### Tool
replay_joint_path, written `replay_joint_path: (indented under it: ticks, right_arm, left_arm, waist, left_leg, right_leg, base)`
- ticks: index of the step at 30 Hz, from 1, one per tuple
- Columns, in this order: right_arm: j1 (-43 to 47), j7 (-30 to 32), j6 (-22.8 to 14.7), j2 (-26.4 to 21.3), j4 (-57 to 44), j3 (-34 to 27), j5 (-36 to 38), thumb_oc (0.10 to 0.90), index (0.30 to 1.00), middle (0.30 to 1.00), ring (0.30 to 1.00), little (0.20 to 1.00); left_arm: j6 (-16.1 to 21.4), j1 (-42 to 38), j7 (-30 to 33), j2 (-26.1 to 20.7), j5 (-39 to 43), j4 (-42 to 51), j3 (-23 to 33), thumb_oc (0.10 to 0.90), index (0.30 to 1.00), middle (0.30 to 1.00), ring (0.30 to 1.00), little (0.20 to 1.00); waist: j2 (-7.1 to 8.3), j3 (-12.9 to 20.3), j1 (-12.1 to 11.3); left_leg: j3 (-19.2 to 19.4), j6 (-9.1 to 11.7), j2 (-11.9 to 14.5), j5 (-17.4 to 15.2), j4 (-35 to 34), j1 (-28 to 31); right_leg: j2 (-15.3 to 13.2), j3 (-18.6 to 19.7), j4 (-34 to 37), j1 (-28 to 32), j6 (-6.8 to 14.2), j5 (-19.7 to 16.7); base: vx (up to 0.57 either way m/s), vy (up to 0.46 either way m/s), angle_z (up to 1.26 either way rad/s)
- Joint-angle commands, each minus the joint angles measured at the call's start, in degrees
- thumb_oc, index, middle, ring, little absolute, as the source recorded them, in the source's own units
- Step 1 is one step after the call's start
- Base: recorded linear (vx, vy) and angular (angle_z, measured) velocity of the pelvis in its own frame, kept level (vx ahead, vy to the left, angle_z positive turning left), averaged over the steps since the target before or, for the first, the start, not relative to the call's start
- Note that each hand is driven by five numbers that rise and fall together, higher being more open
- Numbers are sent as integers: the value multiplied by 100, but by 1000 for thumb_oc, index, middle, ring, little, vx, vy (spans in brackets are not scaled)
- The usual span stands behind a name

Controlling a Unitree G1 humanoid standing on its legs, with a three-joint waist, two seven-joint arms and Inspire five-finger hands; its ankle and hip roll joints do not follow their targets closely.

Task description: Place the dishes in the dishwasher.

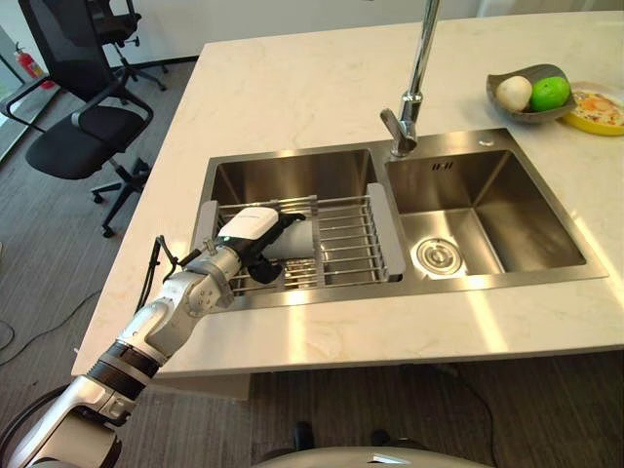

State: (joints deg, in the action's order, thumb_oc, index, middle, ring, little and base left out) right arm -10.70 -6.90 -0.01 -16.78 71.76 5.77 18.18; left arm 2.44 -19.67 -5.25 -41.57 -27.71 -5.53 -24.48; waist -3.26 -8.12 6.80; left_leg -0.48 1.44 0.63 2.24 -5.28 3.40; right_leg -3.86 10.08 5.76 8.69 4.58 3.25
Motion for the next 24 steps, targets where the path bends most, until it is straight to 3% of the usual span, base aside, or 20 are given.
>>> replay_joint_path:
  ticks: [1,3,4,20,24]
  right_arm:
    - [168,-26,18,31,-71,68,205,800,900,900,900,900]
    - [182,-24,30,32,-77,72,208,800,900,900,900,900]
    - [215,-21,38,30,-76,90,203,800,900,900,900,900]
    - [275,6,19,-17,-60,165,265,800,900,900,900,900]
    - [217,3,-81,-10,-84,241,293,800,900,900,900,900]
  left_arm:
    - [-106,-1233,213,66,-135,-292,152,800,900,900,900,900]
    - [-128,-1305,168,80,-150,-357,73,800,900,900,900,900]
    - [-157,-1400,70,81,-150,-415,-50,400,300,300,300,300]
    - [-30,-1801,194,-110,-697,-523,-542,400,300,300,300,300]
    - [388,-1769,739,-493,-600,-4,-386,400,300,300,300,300]
  waist:
    - [134,-19,-79]
    - [131,-26,-79]
    - [124,-42,-76]
    - [104,-121,-80]
    - [115,-94,-132]
  left_leg:
    - [135,119,264,-460,28,261]
    - [135,119,267,-461,28,260]
    - [136,119,265,-459,28,252]
    - [128,144,281,-423,28,182]
    - [89,194,324,-397,28,206]
  right_leg:
    - [-159,-80,-76,-302,393,-243]
    - [-159,-83,-76,-307,393,-244]
    - [-157,-88,-76,-322,398,-244]
    - [-118,-106,-76,-383,411,-254]
    - [-92,-156,-76,-333,394,-220]
  base:
    - [0,0,0]
    - [0,0,0]
    - [0,0,0]
    - [0,0,0]
    - [-9,-43,1]
